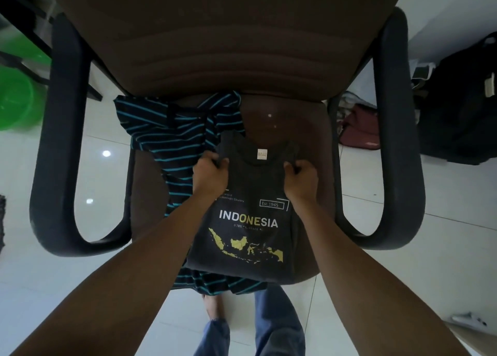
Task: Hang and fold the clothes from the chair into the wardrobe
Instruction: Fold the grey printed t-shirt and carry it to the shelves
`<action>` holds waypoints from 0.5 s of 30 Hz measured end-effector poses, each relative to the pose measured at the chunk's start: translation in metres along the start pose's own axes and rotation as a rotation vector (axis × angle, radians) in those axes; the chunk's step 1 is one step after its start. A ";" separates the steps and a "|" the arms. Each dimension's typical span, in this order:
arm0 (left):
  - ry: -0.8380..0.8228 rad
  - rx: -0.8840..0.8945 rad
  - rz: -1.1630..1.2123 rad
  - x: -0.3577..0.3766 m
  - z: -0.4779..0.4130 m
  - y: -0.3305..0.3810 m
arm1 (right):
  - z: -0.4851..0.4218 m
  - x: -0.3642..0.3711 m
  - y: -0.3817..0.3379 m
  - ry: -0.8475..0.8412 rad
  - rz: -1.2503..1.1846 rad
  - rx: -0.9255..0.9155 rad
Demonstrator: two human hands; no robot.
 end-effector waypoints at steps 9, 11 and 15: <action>0.002 -0.028 0.047 -0.005 -0.011 0.002 | 0.002 -0.004 0.012 -0.004 -0.150 0.085; -0.021 0.017 0.021 -0.009 0.003 -0.001 | 0.019 -0.006 0.017 -0.038 -0.084 0.047; -0.090 0.032 -0.073 -0.015 0.047 -0.024 | 0.076 -0.014 0.045 -0.003 0.128 0.010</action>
Point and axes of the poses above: each hand's wrist, its own z-axis away from the middle knuckle, its own x-axis out of the palm, y = z × x, the point moved 2 cm from there along -z, towards the middle knuckle, and after that the axes turned 2 degrees about -y, right-handed, at the moved point
